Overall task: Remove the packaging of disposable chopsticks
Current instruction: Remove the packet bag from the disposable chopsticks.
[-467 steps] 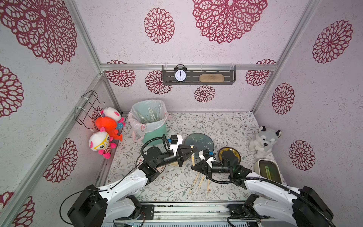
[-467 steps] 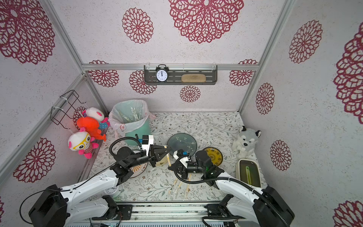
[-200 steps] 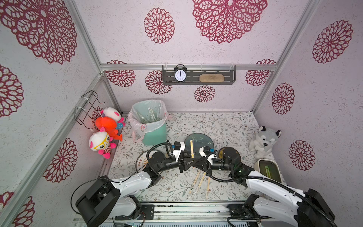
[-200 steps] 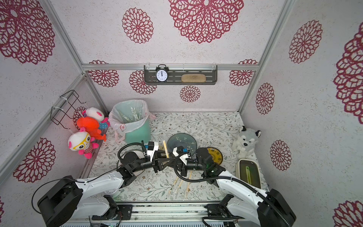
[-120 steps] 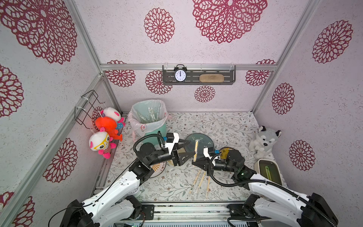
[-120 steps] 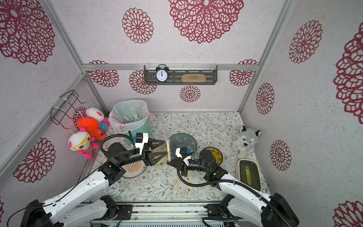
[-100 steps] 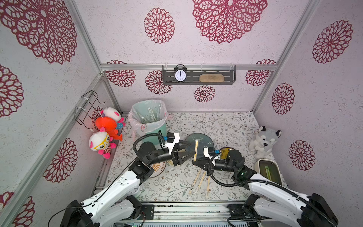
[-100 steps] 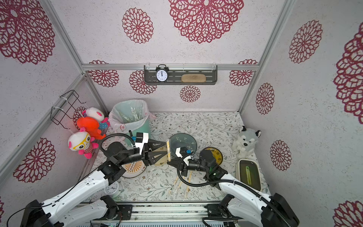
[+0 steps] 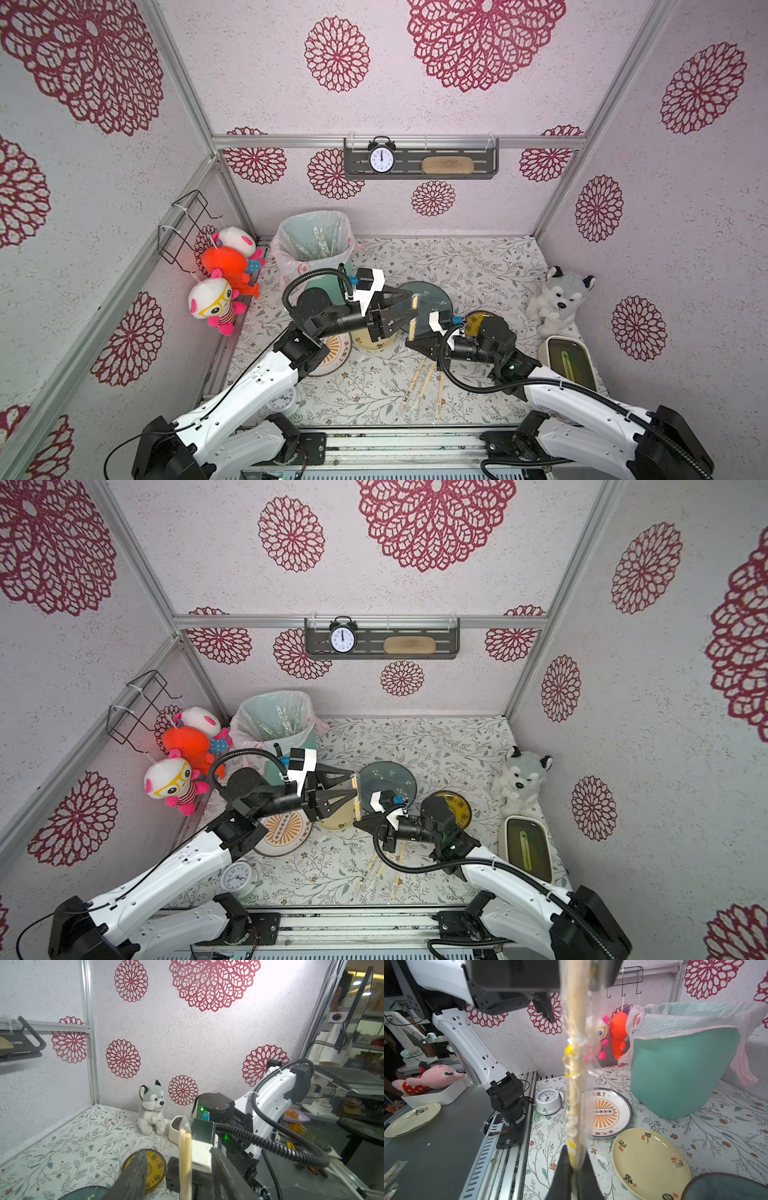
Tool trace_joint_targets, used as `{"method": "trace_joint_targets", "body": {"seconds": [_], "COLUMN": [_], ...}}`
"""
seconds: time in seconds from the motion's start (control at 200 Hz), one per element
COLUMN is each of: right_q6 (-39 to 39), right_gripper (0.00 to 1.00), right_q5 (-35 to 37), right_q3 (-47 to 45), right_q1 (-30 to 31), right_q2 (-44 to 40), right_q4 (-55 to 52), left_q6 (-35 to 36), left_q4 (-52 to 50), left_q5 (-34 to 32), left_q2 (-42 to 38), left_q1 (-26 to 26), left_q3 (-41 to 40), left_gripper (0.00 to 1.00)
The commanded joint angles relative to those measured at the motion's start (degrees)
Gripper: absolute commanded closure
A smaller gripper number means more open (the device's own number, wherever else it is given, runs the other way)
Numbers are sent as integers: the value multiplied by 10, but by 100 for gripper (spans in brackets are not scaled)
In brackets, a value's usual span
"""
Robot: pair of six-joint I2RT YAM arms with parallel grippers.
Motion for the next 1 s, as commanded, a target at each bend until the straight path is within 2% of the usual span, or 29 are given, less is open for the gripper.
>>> {"method": "trace_joint_targets", "body": {"seconds": [0.0, 0.155, 0.24, 0.35, 0.485, 0.61, 0.751, 0.846, 0.996], "right_q6": [-13, -16, -17, -14, -6, -9, -6, 0, 2], "right_gripper": [100, 100, 100, 100, 100, 100, 100, 100, 100], "right_q5": [-2, 0, 2, 3, 5, 0, -13, -12, -5], "right_q3": [6, 3, -2, -2, -2, 9, 24, 19, 20], "right_q1": [2, 2, 2, 2, 2, 0, 0, 0, 0], "right_q2": [-2, -7, -8, -7, -23, -40, -38, -41, -48], "right_q4": [16, 12, 15, 21, 39, 42, 41, 53, 52], "left_q6": [1, -1, -2, -10, -16, -15, -39, -54, -57], "left_q4": [-4, -3, -3, -10, 7, 37, 119, 146, 159], "left_q5": [12, 9, 5, 16, 9, -5, -11, -11, -18], "left_q2": [17, 28, 28, 28, 29, 39, 43, 51, 75], "left_q1": [1, 0, 0, 0, -15, -36, -38, -40, -43], "left_q3": [17, 17, 14, 11, -30, -80, -136, -156, -173], "left_gripper": [60, 70, 90, 99, 98, 92, 95, 91, 91]}}
